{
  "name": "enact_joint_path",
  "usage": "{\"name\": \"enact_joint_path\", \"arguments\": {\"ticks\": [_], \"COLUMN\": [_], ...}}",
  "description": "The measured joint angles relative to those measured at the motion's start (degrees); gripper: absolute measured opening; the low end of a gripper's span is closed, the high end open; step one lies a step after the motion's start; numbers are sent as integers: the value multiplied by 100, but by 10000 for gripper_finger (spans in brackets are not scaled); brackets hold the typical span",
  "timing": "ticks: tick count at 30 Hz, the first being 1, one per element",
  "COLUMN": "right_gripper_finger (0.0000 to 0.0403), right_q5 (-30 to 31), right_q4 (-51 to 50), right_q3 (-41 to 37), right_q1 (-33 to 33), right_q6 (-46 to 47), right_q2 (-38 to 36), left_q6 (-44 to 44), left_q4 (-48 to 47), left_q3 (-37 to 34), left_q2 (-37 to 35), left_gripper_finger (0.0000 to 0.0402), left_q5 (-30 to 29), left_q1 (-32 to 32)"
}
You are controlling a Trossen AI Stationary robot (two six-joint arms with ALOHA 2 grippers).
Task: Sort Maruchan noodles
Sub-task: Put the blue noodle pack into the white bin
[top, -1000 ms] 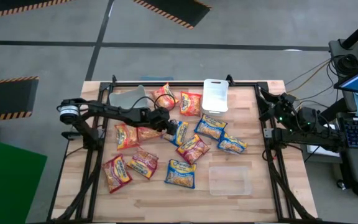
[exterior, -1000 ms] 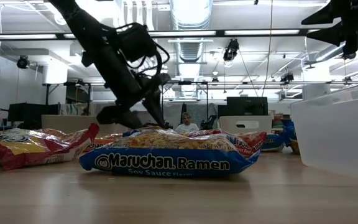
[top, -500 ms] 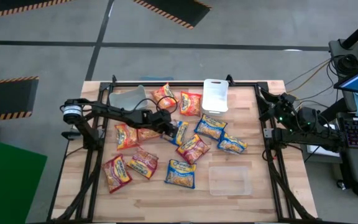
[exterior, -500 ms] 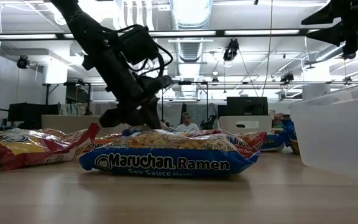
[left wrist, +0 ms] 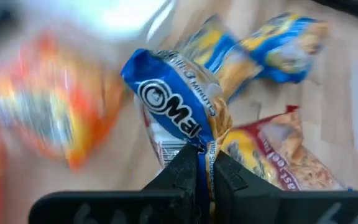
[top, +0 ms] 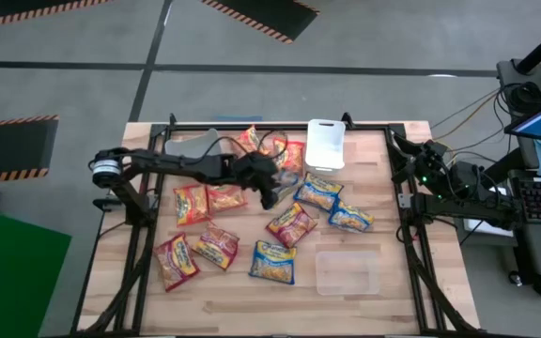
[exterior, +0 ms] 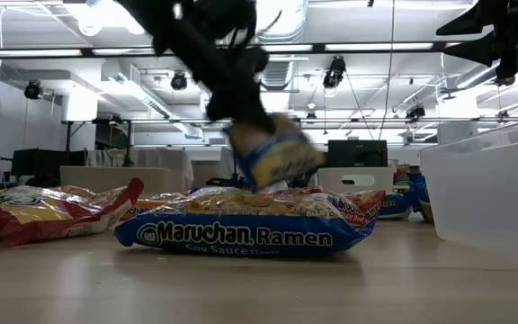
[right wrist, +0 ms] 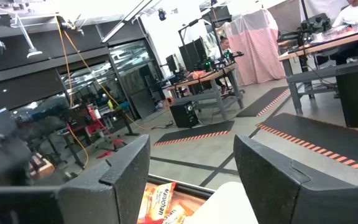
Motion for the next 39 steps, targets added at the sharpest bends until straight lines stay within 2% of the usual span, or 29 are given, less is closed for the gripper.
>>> {"name": "enact_joint_path", "arguments": {"ticks": [5,10,16,25,29,34,39], "right_gripper_finger": [219,219,219,219,219,219,219], "right_q5": [0,2,2,17,24,68,83], "right_q4": [-2,0,-4,-2,-14,-26,-13], "right_q3": [0,2,2,2,2,4,4], "right_q1": [0,0,0,0,0,-2,-2], "right_q6": [0,0,-9,-71,-87,-158,-166], "right_q2": [0,0,0,0,-2,2,2], "left_q6": [2390,3848,4665,5181,5717,5772,5748], "left_q4": [-428,-940,-1828,-2775,-1737,-1421,-987], "left_q3": [1252,2555,4210,6795,6142,6017,5983], "left_q2": [217,747,1815,3748,3739,3743,3755], "left_gripper_finger": [0,0,0,0,0,0,0], "left_q5": [19,-23,0,50,-73,-60,237], "left_q1": [18,297,766,1255,1324,1407,1432]}}
